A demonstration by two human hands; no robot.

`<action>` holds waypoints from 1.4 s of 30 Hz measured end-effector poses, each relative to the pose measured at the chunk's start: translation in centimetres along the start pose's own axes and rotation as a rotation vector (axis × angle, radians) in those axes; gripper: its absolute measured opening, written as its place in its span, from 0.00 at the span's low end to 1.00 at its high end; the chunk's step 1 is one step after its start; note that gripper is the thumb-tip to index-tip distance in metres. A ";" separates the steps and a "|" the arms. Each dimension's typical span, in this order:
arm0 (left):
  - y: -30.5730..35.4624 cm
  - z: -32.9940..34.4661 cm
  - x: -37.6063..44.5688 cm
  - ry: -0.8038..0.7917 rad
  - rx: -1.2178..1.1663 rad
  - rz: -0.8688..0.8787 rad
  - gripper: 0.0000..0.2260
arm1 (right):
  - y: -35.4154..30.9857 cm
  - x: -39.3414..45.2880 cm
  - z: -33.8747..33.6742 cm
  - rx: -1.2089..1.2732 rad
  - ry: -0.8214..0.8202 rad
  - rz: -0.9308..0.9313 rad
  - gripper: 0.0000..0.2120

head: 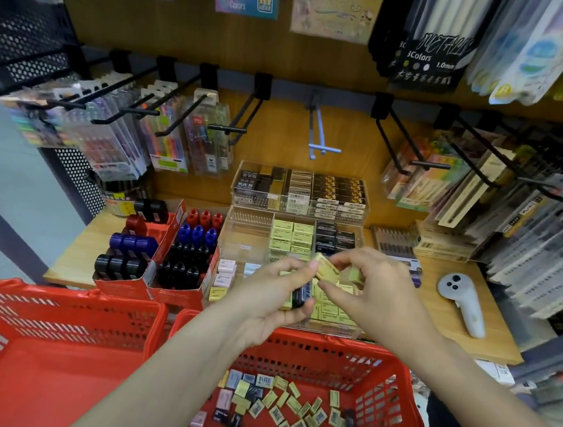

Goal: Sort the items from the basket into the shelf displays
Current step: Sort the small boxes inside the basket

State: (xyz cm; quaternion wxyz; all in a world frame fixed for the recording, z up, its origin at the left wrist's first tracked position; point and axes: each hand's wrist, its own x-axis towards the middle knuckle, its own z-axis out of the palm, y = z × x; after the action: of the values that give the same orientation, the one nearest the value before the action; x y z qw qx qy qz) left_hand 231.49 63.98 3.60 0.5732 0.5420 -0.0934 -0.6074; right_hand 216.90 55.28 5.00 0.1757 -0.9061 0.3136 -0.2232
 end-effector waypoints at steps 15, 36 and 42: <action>2.3 -5.8 8.7 0.142 0.482 0.292 0.20 | 4.4 12.5 8.3 -0.457 -0.418 0.038 0.14; 2.4 -5.1 7.6 0.005 0.365 0.387 0.22 | 5.3 6.5 3.2 0.627 -0.291 0.590 0.29; 1.3 -3.5 7.2 -0.015 0.342 0.354 0.17 | 7.1 3.9 0.9 0.910 -0.190 0.712 0.18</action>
State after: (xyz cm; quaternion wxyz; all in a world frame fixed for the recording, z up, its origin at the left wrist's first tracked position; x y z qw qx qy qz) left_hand 236.74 59.55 -0.81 0.5701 0.6017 -0.2927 -0.4768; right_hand 216.63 47.68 2.16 0.6385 -0.5943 0.4544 -0.1806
